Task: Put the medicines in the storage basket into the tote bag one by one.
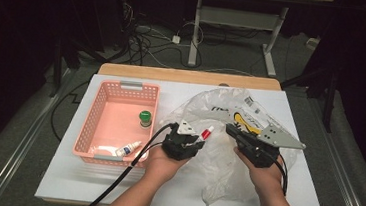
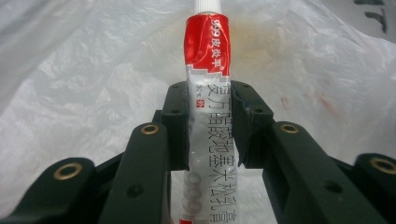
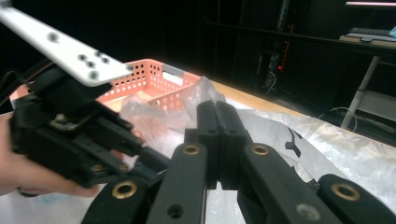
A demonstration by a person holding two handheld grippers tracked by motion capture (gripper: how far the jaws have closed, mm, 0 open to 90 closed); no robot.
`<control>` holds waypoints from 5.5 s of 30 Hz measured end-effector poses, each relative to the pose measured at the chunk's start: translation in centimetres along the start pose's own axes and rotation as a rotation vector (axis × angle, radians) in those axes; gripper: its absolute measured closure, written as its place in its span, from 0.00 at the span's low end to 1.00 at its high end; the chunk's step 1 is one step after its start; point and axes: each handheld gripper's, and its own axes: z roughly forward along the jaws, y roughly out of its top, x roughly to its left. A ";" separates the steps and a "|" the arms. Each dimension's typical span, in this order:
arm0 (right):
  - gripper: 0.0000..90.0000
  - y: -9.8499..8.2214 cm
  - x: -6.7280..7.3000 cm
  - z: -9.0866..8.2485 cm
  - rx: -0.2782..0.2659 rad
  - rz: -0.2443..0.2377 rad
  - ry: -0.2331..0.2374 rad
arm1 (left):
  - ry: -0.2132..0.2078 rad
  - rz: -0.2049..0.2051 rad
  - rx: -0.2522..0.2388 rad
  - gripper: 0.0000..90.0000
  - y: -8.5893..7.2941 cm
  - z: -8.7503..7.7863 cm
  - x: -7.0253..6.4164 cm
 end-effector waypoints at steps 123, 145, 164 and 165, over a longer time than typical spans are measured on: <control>1.00 0.1 0.4 -1.1 -0.001 -0.033 -0.005 | 0.236 -0.188 -0.112 0.00 -9.7 -16.2 8.9; 1.00 0.4 0.2 -1.3 -0.012 -0.023 -0.011 | 0.222 -0.171 -0.159 0.00 -5.7 -15.4 9.9; 1.00 0.3 0.2 -1.2 -0.010 -0.020 -0.008 | 0.249 -0.227 -0.080 0.01 -3.7 -12.3 14.0; 1.00 0.3 0.2 -1.2 -0.010 -0.020 -0.009 | 0.251 -0.226 -0.072 0.02 -3.6 -12.1 14.1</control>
